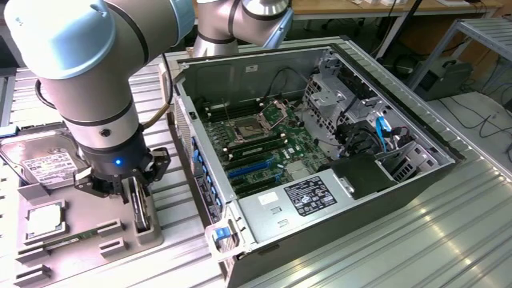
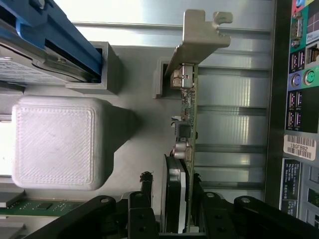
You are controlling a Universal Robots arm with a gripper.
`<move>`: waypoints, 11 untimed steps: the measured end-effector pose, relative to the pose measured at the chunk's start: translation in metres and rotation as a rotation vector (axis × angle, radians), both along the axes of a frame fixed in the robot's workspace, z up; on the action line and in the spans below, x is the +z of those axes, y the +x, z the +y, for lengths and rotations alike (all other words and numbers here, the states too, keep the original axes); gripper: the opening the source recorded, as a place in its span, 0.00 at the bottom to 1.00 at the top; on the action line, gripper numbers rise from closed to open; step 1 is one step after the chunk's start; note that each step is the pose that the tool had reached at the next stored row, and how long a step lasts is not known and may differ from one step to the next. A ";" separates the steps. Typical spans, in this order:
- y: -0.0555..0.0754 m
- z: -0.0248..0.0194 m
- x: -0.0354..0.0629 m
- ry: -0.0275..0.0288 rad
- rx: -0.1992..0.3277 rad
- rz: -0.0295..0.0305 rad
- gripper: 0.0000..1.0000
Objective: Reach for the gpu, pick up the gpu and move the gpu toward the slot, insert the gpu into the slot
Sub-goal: 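Pick up the gpu and move the gpu toward the slot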
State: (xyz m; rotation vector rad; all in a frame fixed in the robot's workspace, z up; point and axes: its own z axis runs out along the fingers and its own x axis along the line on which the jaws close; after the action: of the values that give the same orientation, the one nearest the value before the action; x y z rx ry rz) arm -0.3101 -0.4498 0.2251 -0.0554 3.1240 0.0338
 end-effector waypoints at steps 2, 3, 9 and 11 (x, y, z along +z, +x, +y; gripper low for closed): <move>0.000 0.0000 0.0000 0.0000 0.000 0.0000 0.41; 0.000 0.0000 -0.0001 0.0000 0.000 0.0000 0.41; 0.000 0.0000 -0.0001 0.0000 0.000 0.0000 0.39; 0.000 0.0000 -0.0001 0.0000 0.000 -0.0001 0.32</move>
State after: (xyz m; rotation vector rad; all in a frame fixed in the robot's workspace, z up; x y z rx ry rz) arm -0.3101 -0.4498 0.2250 -0.0552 3.1239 0.0338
